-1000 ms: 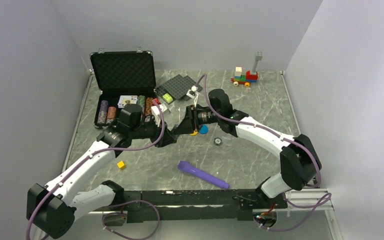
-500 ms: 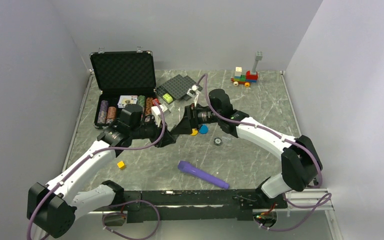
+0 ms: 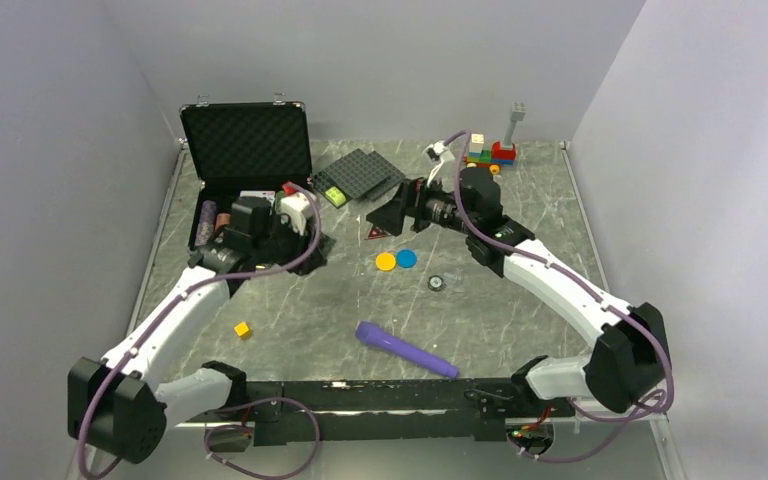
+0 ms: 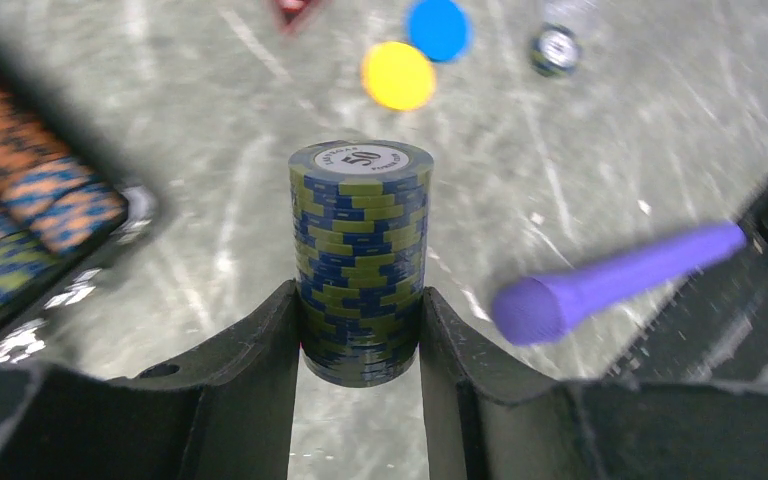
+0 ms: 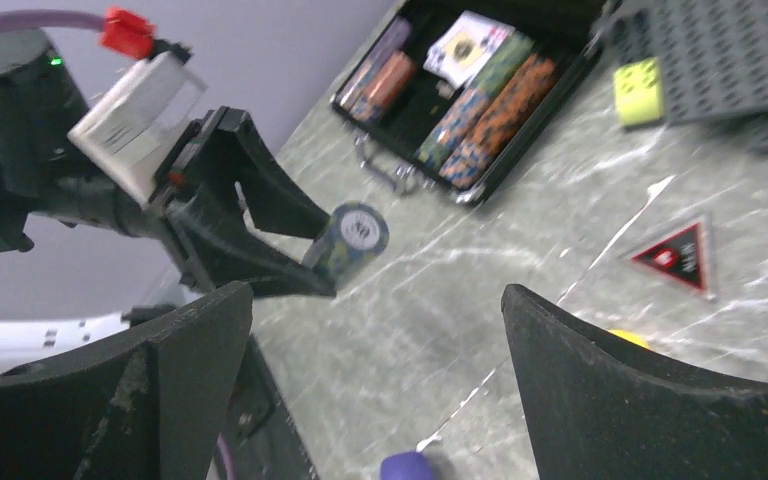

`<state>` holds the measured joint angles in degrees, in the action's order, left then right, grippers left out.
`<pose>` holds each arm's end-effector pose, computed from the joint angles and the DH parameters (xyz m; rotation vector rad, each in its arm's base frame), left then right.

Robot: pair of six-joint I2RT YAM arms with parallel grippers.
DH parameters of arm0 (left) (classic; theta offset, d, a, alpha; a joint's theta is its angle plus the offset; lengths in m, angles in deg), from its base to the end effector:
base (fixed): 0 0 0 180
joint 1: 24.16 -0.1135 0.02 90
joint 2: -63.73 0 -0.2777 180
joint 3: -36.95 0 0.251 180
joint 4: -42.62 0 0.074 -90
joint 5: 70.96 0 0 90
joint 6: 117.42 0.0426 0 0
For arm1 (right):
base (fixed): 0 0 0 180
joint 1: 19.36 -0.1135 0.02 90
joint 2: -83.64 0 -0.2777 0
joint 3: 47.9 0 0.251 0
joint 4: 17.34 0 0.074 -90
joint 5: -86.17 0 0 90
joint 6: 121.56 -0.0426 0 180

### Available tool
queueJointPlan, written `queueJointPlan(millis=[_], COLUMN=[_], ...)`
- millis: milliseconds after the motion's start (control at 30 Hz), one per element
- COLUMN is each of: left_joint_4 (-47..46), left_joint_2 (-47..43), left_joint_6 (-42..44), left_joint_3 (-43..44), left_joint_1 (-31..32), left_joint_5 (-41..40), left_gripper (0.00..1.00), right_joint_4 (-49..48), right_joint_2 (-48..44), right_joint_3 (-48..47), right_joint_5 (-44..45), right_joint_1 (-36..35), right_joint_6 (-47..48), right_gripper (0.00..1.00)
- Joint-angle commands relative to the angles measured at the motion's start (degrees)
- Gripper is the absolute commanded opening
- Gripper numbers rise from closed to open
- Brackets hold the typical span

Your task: Pack up texas hold em set

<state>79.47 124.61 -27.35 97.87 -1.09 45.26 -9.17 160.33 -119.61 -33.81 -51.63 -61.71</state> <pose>0.2003 -0.1058 0.2890 0.6978 2.1198 -0.7272 0.2542 0.1857 0.3367 -0.4403 1.8991 1.2206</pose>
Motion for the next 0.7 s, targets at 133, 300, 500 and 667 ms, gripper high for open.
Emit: queueJointPlan(millis=[133, 300, 500, 667], left_joint_4=[-2.6, -0.6, 4.5, 7.0], left_joint_2=[8.5, 18.0, 30.4, 38.8], left_joint_6=[1.7, 4.5, 7.0, 8.9], left_joint_3=[13.1, 21.6, 34.9, 41.9], left_joint_1=[-14.7, -20.1, -26.1, -28.8], left_joint_5=[-10.7, -17.6, -19.7, -20.5], left_gripper=[0.00, 0.00, 0.00, 0.00], right_joint_4=[-6.4, -7.8, -5.3, -5.2], right_joint_2=[-9.1, -12.5, -16.2, -19.5], right_joint_3=[-0.3, 4.5, 6.3, 8.0], right_joint_5=[16.7, 18.6, 20.4, 22.0], right_joint_1=[-0.2, -0.2, -0.1, 0.0], right_joint_6=[3.3, 3.6, 6.1, 7.4], right_gripper=[1.00, 1.00, 1.00, 1.00])
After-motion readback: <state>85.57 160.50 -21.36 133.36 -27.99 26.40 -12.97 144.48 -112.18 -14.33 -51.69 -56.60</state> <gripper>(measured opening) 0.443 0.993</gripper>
